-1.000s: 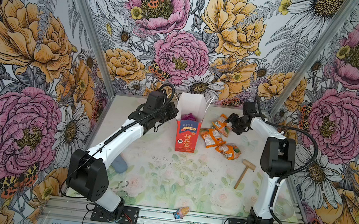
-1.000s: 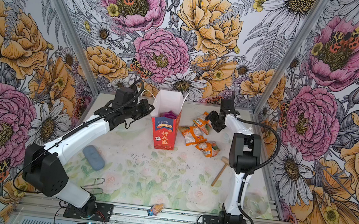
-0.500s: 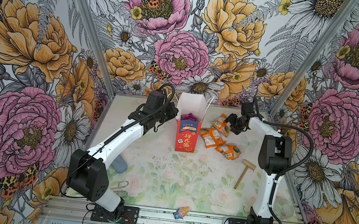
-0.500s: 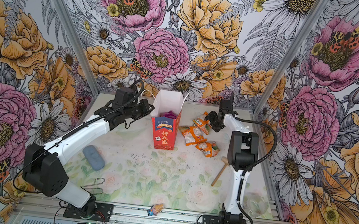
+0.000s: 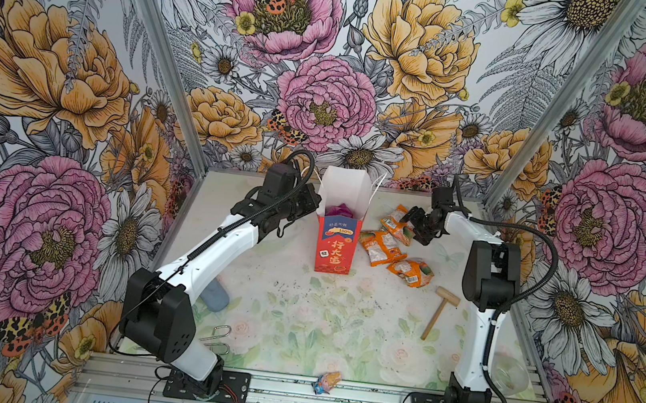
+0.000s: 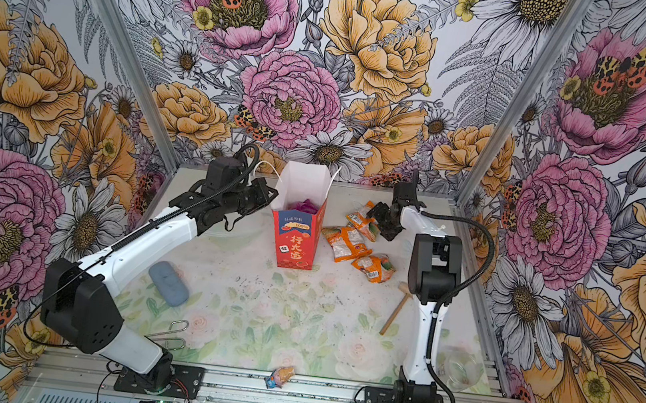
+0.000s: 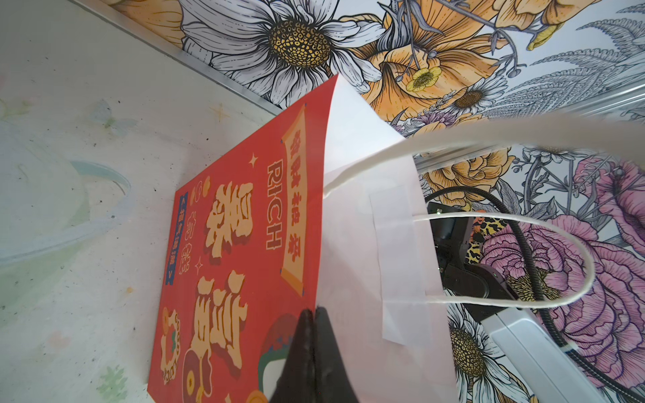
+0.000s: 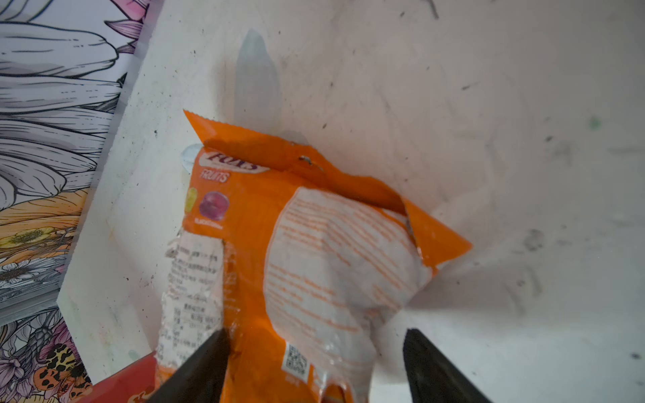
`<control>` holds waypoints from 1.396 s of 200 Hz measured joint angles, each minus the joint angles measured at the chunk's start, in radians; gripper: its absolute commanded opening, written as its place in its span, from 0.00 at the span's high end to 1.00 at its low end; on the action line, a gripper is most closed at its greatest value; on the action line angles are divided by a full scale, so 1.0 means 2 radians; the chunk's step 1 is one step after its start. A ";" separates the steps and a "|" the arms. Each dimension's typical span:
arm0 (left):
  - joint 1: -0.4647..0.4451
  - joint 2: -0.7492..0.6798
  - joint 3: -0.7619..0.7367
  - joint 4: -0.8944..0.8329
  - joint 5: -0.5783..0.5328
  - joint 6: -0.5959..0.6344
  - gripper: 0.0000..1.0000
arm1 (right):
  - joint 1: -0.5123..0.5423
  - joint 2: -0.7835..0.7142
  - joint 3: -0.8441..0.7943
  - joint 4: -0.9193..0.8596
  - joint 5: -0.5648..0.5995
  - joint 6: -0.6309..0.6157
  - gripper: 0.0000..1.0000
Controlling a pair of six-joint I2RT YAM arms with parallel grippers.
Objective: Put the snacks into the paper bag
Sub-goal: 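Lower the right gripper and grasp the farthest orange snack packet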
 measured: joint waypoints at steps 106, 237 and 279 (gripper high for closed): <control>0.000 0.000 -0.001 0.001 0.000 0.000 1.00 | 0.000 0.001 -0.005 0.024 -0.011 0.001 0.57; 0.003 0.000 -0.007 0.011 0.002 0.000 1.00 | -0.001 0.001 -0.012 0.051 -0.027 -0.010 0.99; 0.003 0.000 -0.007 0.011 0.002 -0.002 1.00 | -0.001 -0.002 -0.017 0.053 -0.030 -0.020 1.00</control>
